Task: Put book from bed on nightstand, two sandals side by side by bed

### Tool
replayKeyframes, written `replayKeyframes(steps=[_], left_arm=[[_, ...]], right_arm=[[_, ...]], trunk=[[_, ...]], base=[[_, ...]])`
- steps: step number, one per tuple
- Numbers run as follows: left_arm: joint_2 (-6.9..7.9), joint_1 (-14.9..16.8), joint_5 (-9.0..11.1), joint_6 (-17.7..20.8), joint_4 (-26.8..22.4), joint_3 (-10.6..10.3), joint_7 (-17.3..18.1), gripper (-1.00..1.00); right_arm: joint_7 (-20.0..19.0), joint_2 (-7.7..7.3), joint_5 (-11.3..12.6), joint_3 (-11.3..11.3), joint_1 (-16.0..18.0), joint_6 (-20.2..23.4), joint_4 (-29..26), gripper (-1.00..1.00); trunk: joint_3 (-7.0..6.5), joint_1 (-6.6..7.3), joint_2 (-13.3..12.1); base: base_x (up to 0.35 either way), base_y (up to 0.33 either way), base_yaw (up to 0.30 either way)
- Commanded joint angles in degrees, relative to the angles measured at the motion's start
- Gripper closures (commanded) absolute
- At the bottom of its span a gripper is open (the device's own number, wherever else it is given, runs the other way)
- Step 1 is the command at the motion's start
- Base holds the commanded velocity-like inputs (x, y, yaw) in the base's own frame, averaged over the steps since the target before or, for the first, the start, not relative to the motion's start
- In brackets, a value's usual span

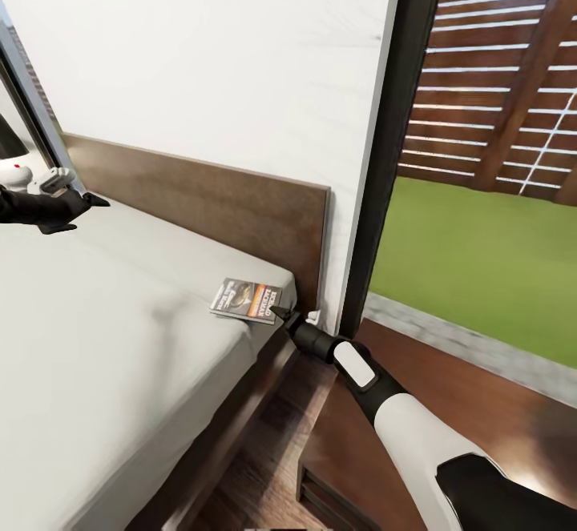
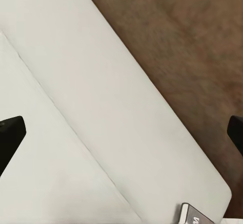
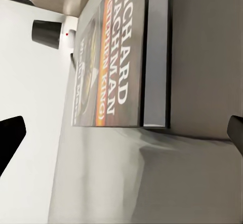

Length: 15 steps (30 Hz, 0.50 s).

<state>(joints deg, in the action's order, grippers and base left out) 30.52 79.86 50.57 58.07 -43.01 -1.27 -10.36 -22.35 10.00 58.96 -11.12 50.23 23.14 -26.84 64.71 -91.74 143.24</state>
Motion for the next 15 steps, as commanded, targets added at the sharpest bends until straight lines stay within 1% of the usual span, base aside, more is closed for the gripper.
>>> replayKeyframes(steps=[1,15], left_arm=[[0.06,0.0,0.6,0.1,-0.1,-0.1,-0.6,-1.0],[0.08,0.0,0.6,0.1,0.0,-0.1,-0.6,-1.0]], right_arm=[[-0.1,0.0,0.3,-0.1,0.0,0.2,0.0,-1.0],[-0.1,0.0,0.3,-0.1,0.0,0.2,-1.4,-1.0]], trunk=[[0.11,0.01,0.0],[1.24,0.01,0.0]], base=[[0.0,0.0,0.0],[0.0,0.0,0.0]])
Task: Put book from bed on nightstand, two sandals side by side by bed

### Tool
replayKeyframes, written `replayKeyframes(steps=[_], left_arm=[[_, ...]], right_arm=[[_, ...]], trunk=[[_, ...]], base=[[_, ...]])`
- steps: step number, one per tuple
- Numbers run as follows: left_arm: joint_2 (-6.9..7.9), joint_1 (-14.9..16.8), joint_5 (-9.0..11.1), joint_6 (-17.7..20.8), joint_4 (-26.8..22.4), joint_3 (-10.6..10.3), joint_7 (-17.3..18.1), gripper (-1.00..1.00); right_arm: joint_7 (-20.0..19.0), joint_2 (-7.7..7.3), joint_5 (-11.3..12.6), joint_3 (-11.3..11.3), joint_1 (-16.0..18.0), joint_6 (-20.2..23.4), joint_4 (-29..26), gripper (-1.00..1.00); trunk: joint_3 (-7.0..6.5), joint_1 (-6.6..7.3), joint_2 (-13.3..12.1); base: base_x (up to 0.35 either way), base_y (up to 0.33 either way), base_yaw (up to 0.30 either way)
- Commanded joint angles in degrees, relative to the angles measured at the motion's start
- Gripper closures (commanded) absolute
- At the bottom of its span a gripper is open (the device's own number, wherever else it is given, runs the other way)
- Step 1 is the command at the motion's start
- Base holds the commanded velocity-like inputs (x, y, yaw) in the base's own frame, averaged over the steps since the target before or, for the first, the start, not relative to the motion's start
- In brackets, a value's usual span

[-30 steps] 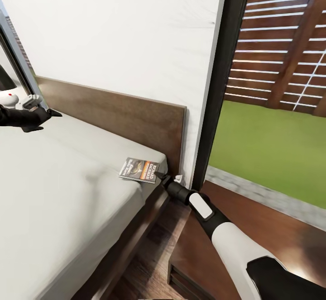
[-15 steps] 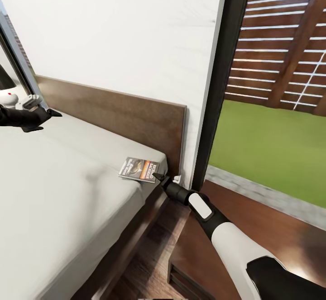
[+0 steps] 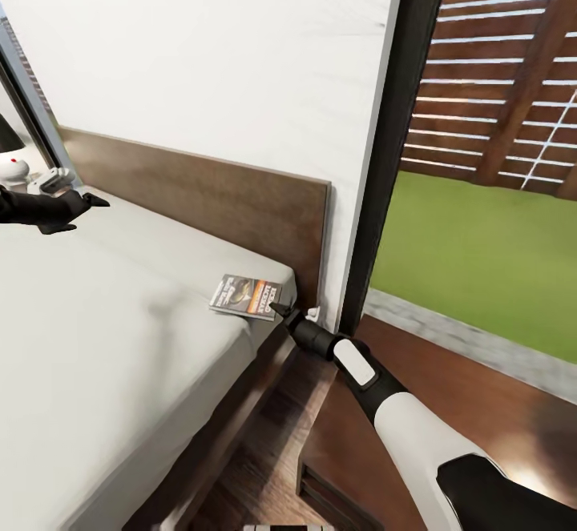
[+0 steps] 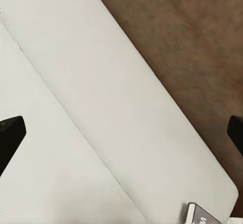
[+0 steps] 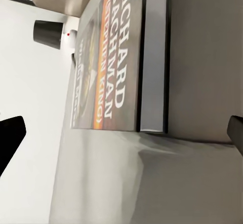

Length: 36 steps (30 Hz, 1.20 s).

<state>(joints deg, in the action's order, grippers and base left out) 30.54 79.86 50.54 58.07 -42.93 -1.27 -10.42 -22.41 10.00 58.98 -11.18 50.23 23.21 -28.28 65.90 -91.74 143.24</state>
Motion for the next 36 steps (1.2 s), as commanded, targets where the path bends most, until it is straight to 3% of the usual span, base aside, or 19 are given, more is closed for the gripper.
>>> replayKeyframes(steps=[1,13,36], left_arm=[[0.08,0.0,0.6,0.1,-0.1,-0.1,-0.5,-1.0],[0.14,0.0,0.5,0.1,0.4,-0.1,-0.6,-1.0],[0.22,0.0,0.4,0.2,0.7,-0.1,-0.6,-1.0]], right_arm=[[-0.1,0.0,0.3,-0.1,0.0,0.2,0.0,-1.0],[-0.2,0.0,0.3,-0.1,0.0,0.2,-1.2,-1.0],[-0.8,0.0,0.3,-0.2,0.0,0.2,-2.7,-1.0]], trunk=[[0.14,0.01,0.0],[0.99,0.01,0.0],[1.11,0.01,0.0]], base=[[0.0,0.0,0.0],[0.0,0.0,0.0],[0.0,0.0,0.0]])
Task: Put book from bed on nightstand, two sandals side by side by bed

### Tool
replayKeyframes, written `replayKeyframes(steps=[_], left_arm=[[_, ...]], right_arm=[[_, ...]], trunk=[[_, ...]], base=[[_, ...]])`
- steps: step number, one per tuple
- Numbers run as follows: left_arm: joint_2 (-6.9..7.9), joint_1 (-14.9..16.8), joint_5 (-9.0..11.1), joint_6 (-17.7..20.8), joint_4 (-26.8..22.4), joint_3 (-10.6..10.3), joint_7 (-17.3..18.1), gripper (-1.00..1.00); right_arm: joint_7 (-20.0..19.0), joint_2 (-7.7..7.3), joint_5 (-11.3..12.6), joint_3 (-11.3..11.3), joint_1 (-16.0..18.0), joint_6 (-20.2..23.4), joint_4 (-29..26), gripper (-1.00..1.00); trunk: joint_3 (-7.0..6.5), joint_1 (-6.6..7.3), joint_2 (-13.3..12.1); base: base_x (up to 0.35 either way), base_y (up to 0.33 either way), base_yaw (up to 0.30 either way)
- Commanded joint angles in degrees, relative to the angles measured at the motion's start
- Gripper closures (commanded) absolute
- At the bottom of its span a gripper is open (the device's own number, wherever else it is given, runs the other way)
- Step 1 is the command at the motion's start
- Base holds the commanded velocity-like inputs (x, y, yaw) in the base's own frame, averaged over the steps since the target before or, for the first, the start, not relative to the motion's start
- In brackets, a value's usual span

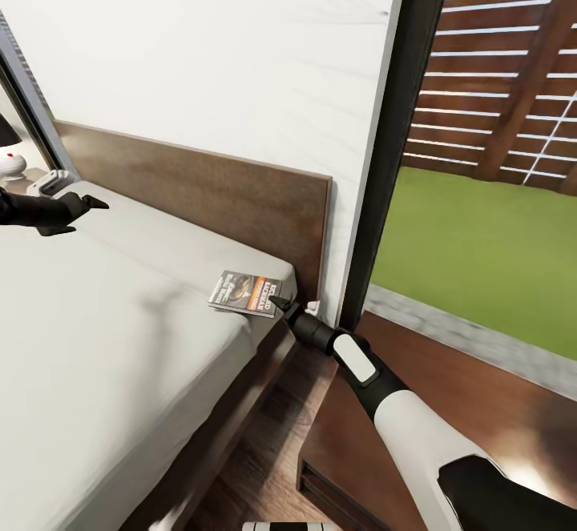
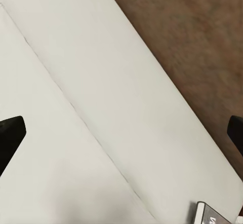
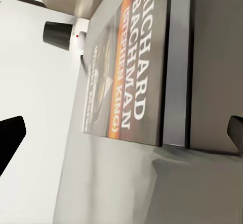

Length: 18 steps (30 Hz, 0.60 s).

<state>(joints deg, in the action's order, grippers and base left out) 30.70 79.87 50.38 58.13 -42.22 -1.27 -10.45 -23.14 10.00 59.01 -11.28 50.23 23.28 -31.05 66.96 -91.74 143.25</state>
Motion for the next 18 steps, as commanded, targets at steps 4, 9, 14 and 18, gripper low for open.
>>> replayKeyframes(steps=[4,9,14,18], left_arm=[[0.06,0.0,0.6,0.1,-0.1,-0.1,-0.5,-1.0],[0.06,0.0,0.6,0.1,-0.1,-0.1,-0.5,-1.0],[0.06,0.0,0.6,0.1,-0.1,-0.1,-0.5,-1.0],[0.1,0.0,0.6,0.1,-0.1,-0.1,-0.5,-1.0]], right_arm=[[-0.1,0.0,0.3,-0.1,0.0,0.2,-0.4,-1.0],[-0.1,0.0,0.3,-0.1,0.0,0.2,-0.7,-1.0],[-0.1,0.0,0.3,-0.1,0.0,0.2,-0.8,-1.0],[-0.2,0.0,0.3,-0.1,0.0,0.2,-0.8,-1.0]], trunk=[[0.05,0.01,0.0],[0.05,0.01,0.0],[0.05,0.01,0.0],[0.05,0.01,0.0]], base=[[0.0,0.0,0.0],[0.0,0.0,0.0],[0.0,0.0,0.0],[0.0,0.0,0.0]])
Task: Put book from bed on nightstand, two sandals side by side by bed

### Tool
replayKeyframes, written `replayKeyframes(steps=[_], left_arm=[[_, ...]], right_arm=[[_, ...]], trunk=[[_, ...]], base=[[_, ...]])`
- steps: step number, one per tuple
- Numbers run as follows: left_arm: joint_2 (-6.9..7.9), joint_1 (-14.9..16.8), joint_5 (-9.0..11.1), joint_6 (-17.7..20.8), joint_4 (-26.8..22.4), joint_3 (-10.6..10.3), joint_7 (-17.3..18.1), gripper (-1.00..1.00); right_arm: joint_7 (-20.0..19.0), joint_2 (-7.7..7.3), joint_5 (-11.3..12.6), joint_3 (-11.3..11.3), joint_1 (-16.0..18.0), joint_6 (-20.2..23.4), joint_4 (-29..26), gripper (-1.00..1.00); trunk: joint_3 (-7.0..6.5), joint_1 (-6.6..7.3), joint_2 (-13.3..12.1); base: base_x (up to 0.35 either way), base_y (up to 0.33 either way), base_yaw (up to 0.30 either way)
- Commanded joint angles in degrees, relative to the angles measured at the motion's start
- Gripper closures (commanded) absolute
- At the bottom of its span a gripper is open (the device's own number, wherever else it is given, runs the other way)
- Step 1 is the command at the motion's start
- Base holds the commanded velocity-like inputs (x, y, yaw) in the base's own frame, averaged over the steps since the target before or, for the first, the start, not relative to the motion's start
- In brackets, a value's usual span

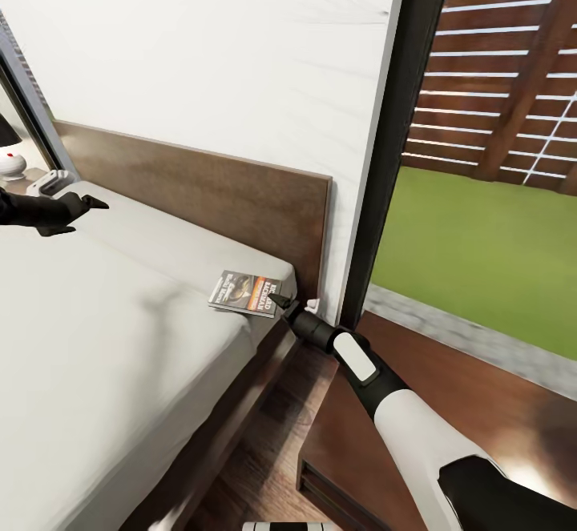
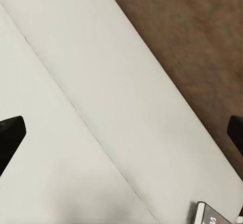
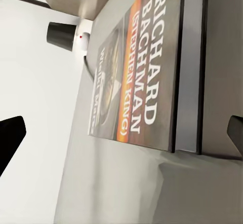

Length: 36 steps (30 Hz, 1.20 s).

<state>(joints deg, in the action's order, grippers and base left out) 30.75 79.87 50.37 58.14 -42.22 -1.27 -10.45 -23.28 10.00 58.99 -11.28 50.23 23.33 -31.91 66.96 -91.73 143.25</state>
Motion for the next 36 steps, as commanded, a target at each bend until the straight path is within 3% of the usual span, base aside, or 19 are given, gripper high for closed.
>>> replayKeyframes(steps=[1,36], left_arm=[[0.07,0.0,0.6,0.1,-0.1,-0.1,-0.5,-1.0],[0.09,0.0,0.6,0.1,0.1,-0.1,-0.5,-1.0]], right_arm=[[0.0,0.0,0.3,-0.1,0.0,0.2,0.0,-1.0],[0.4,0.0,0.5,0.0,0.0,-0.1,0.4,-1.0]], trunk=[[0.05,0.01,0.0],[0.05,0.01,0.0]], base=[[0.0,0.0,0.0],[0.0,0.0,0.0]])
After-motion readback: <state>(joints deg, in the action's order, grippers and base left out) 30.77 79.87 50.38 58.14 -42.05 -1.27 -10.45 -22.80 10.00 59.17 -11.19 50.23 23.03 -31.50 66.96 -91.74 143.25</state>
